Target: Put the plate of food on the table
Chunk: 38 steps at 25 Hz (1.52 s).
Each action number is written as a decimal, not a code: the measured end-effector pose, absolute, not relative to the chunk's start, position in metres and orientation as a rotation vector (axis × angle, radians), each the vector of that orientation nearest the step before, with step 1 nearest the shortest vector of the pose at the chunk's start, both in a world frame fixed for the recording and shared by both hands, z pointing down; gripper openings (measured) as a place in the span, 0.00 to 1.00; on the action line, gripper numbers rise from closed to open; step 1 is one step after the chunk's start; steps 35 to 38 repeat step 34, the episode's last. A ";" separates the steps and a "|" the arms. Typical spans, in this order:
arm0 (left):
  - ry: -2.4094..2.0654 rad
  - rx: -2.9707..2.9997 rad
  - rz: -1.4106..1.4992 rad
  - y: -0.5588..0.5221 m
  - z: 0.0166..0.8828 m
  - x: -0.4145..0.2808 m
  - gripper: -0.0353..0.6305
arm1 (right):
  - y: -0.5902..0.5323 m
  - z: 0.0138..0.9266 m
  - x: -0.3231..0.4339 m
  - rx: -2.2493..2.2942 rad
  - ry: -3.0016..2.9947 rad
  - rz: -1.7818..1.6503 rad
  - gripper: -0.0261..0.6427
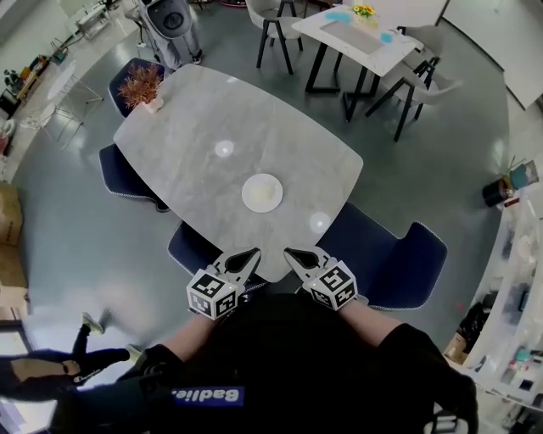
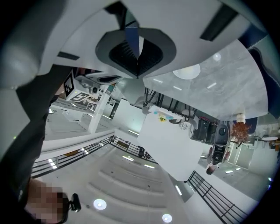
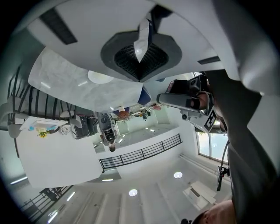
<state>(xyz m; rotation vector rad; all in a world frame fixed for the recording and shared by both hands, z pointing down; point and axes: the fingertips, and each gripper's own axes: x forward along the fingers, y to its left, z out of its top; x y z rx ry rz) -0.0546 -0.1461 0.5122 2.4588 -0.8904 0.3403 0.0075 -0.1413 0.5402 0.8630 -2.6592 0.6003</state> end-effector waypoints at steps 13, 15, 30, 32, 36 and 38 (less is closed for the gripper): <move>-0.844 2.511 0.364 -0.125 0.507 -0.047 0.07 | -0.128 0.534 0.005 0.845 -2.683 0.595 0.06; -0.847 2.504 0.360 -0.123 0.508 -0.047 0.07 | -0.128 0.534 0.004 0.843 -2.682 0.598 0.06; -0.838 2.498 0.363 -0.120 0.509 -0.045 0.07 | -0.127 0.536 0.009 0.863 -2.664 0.604 0.06; -0.837 2.497 0.362 -0.121 0.509 -0.044 0.07 | -0.128 0.536 0.010 0.863 -2.665 0.603 0.06; -0.836 2.497 0.361 -0.121 0.509 -0.042 0.07 | -0.128 0.536 0.011 0.863 -2.666 0.604 0.06; -0.836 2.497 0.361 -0.121 0.509 -0.042 0.07 | -0.128 0.536 0.011 0.863 -2.666 0.604 0.06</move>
